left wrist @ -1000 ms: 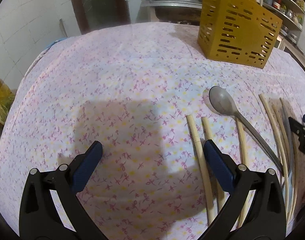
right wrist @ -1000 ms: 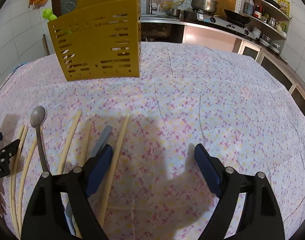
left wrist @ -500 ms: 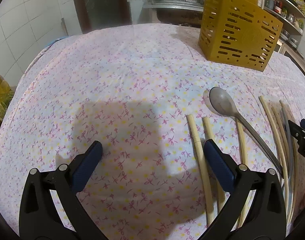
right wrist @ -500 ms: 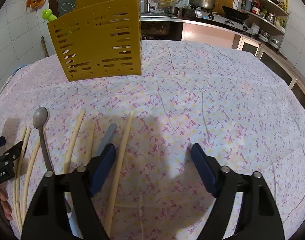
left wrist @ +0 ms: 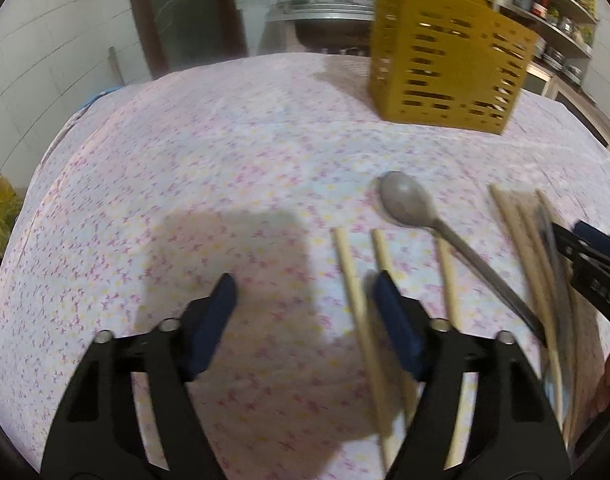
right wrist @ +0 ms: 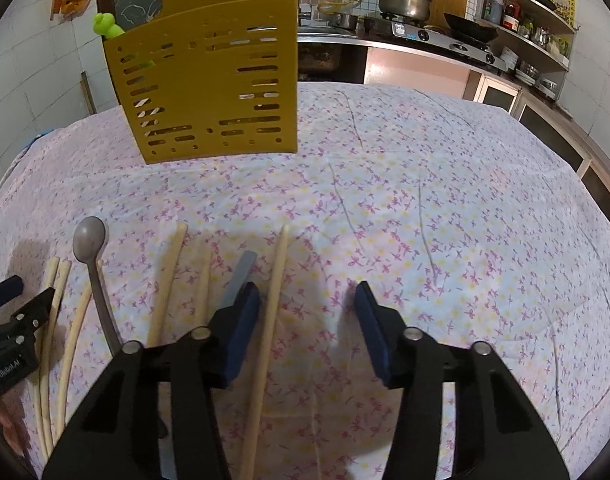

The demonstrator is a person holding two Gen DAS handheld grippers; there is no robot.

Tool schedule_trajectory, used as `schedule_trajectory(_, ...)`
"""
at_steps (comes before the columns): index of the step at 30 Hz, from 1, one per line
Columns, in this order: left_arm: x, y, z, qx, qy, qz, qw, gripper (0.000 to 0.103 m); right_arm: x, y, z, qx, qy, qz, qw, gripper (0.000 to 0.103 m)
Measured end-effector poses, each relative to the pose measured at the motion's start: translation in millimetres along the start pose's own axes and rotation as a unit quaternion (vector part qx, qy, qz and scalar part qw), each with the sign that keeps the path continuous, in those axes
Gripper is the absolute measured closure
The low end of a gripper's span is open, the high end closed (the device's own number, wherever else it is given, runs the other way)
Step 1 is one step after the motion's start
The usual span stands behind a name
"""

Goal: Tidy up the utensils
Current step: 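Close the left tool on a wooden chopstick and lift it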

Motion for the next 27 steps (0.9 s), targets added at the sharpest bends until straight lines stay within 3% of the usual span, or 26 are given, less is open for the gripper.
schedule_trajectory(8, -3, 8, -15, -0.002, -0.012, 0.010, 0.9999, 0.068, -5, 10, 3, -0.004, 0.021, 0.007, 1.000, 0.086)
schedule_trajectory(12, -6, 12, -16, -0.002, -0.009, 0.008, 0.9999, 0.081, -4, 10, 3, -0.002, 0.031, 0.006, 1.000, 0.094)
schedule_trajectory(15, -5, 12, -15, -0.001, -0.008, 0.006, 0.9999, 0.095, -4, 10, 2, -0.003, 0.035, 0.004, 0.999, 0.095)
schedule_trajectory(23, -3, 13, -14, 0.013, -0.020, -0.006, 0.9997, 0.098, 2, 12, -4, -0.021, 0.051, -0.016, 0.998, 0.097)
schedule_trajectory(27, 12, 20, -12, 0.020, -0.028, -0.039, 0.9986, 0.098, 14, 16, -7, -0.025, 0.056, -0.040, 0.997, 0.097)
Point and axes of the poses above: each gripper's, at about its wrist camera, not at the fingertips, and x roughly against the way its jaws point, z to its left, y to its top, the point moved 7 cm from there along -x, roughly the way its jaws point, and after that the axes turned 5 degrees about x, right-handed, at the moved point
